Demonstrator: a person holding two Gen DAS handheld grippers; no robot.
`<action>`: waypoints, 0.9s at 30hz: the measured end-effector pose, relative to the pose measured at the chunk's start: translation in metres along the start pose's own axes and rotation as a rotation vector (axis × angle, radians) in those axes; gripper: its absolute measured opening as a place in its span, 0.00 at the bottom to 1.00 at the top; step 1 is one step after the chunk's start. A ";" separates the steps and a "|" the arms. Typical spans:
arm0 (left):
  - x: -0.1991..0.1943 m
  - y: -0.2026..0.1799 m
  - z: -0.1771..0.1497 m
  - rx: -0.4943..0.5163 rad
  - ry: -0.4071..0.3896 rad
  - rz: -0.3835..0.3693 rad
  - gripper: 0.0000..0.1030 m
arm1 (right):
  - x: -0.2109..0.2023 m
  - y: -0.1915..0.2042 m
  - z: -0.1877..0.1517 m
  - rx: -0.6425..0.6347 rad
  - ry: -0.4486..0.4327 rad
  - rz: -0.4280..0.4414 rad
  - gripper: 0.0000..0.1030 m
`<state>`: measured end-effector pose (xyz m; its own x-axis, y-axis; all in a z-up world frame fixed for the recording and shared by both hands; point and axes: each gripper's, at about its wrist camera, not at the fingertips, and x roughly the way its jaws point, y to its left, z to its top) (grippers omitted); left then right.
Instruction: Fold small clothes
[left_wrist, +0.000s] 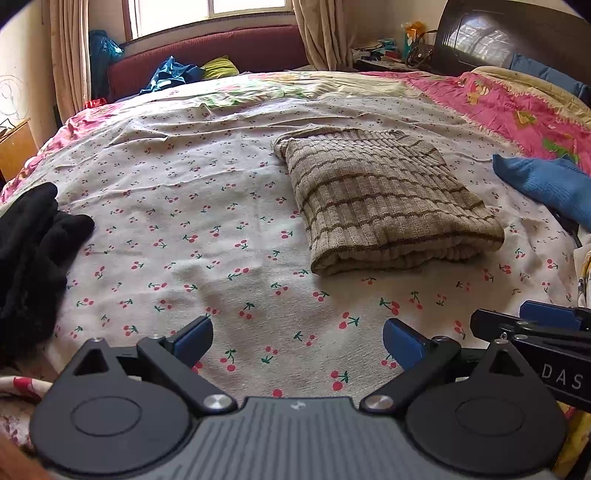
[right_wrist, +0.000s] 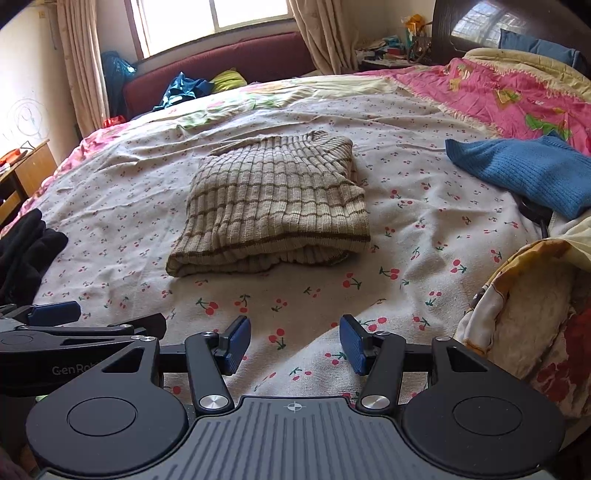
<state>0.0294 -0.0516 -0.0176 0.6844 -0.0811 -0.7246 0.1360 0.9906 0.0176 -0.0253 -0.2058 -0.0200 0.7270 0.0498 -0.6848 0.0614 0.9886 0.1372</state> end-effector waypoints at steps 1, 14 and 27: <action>0.000 0.000 0.000 0.002 0.002 0.002 1.00 | 0.000 -0.001 0.000 0.002 0.002 0.001 0.52; 0.008 -0.001 -0.002 0.004 0.044 0.007 1.00 | 0.005 0.006 0.000 -0.031 0.025 -0.032 0.52; 0.004 -0.003 -0.001 0.021 0.025 0.015 1.00 | 0.000 0.001 -0.001 -0.002 0.007 -0.011 0.53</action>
<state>0.0310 -0.0550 -0.0219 0.6683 -0.0634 -0.7412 0.1410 0.9891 0.0425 -0.0256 -0.2049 -0.0204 0.7214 0.0405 -0.6913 0.0675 0.9894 0.1283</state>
